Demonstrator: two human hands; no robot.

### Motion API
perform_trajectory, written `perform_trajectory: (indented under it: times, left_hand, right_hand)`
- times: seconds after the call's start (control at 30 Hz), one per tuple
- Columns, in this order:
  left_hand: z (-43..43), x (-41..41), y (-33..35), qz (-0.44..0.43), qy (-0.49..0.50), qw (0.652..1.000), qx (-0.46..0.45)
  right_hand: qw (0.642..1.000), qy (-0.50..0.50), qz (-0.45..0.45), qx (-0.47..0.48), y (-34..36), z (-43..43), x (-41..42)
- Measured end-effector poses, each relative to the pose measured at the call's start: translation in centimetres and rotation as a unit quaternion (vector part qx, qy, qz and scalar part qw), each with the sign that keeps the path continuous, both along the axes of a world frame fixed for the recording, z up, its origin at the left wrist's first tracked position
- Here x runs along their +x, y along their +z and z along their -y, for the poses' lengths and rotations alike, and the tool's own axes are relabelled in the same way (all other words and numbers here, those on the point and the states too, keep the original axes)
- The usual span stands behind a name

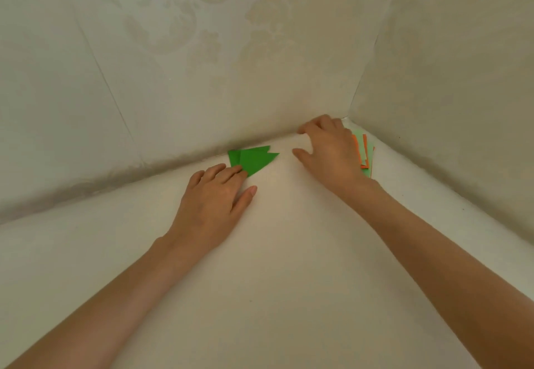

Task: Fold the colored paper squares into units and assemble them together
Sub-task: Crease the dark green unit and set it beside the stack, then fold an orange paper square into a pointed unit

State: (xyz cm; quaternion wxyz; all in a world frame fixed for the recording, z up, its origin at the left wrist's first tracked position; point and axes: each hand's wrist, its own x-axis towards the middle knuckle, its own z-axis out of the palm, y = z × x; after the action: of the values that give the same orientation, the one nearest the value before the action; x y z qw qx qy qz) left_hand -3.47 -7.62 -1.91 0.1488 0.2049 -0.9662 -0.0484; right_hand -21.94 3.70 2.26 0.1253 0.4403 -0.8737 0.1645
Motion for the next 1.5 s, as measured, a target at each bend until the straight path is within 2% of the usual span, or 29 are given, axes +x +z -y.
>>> perform_trajectory:
  times: [0.07,0.13,0.27,0.4,0.47,0.53,0.6,0.7,0.73,0.77,0.8,0.83,0.87,0.9,0.93,0.97,1.0,1.07,1.13,1.27,1.4,1.5]
  left_hand:
    - [0.1,0.0,-0.2,-0.006,-0.005,1.0,-0.005]
    - [0.2,-0.1,-0.3,-0.01,-0.006,1.0,-0.005]
    - [0.2,-0.1,-0.4,-0.033,-0.011,0.999,0.0]
    - [0.3,0.0,-0.1,-0.03,-0.022,0.999,0.02]
    - [0.2,0.0,0.1,-0.045,-0.021,0.999,0.022]
    - [-0.2,0.3,0.6,-0.103,-0.018,0.995,0.006]
    - [-1.2,0.9,1.5,-0.187,-0.039,0.981,-0.018]
    - [-4.0,1.8,2.9,-0.26,-0.117,0.957,-0.058]
    - [-5.1,2.0,3.0,-0.262,-0.13,0.955,-0.044]
    - [-6.4,2.1,3.4,-0.265,-0.125,0.956,0.01]
    - [-7.6,2.0,3.5,-0.267,-0.108,0.951,0.113]
    - [-8.7,1.9,3.9,-0.269,-0.084,0.924,0.258]
    - [-9.4,1.6,4.1,-0.27,-0.063,0.86,0.429]
    - [-9.9,1.2,4.4,-0.268,-0.052,0.763,0.586]
    - [-9.8,0.7,4.1,-0.258,-0.046,0.68,0.685]
    - [-9.7,0.4,3.6,-0.239,-0.052,0.64,0.728]
    - [-9.6,0.3,3.1,-0.22,-0.068,0.642,0.731]
    - [-9.4,0.5,2.6,-0.203,-0.087,0.701,0.678]
    - [-8.8,0.6,2.2,-0.19,-0.09,0.726,0.655]
    - [-7.4,1.4,2.9,-0.123,-0.091,0.676,0.721]
    - [-7.2,1.5,3.4,-0.067,-0.125,0.733,0.666]
    - [-7.1,1.8,3.6,-0.049,-0.116,0.742,0.659]
  right_hand:
    - [0.995,-0.058,-0.001,0.083,0.3,-2.7,-1.3]
    - [0.989,-0.067,0.029,0.131,0.1,-4.5,-1.7]
    - [0.993,-0.007,0.104,0.061,-1.1,-5.4,-1.4]
    - [0.991,-0.023,0.129,-0.02,-1.5,-5.6,-1.4]
    - [0.992,-0.034,0.085,-0.086,-1.3,-6.0,-1.3]
    - [0.986,-0.006,-0.025,-0.163,-0.6,-6.9,-0.8]
    - [0.965,0.07,-0.131,-0.219,0.6,-8.0,0.7]
    - [0.936,0.176,-0.198,-0.232,1.3,-10.2,4.4]
    - [0.928,0.195,-0.223,-0.226,1.1,-11.0,5.7]
    - [0.92,0.204,-0.253,-0.218,0.6,-11.7,6.7]
    - [0.912,0.205,-0.284,-0.212,0.0,-12.4,7.3]
    - [0.905,0.2,-0.31,-0.213,-0.5,-12.9,7.7]
    - [0.898,0.195,-0.328,-0.219,-0.8,-13.3,8.0]
    - [0.892,0.195,-0.34,-0.226,-1.1,-13.5,8.1]
    - [0.886,0.205,-0.348,-0.227,-1.3,-13.6,8.3]
    - [0.883,0.224,-0.349,-0.22,-1.5,-13.6,8.4]
    - [0.88,0.251,-0.346,-0.208,-1.6,-13.5,8.6]
    - [0.874,0.305,-0.335,-0.178,-1.7,-13.5,8.9]
    - [0.873,0.336,-0.317,-0.158,-1.6,-13.4,9.0]
    - [0.876,0.367,-0.282,-0.135,-1.5,-13.6,8.8]
    - [0.872,0.366,-0.295,-0.136,-1.5,-14.1,8.3]
    - [0.855,0.339,-0.347,-0.184,-1.2,-14.4,8.1]
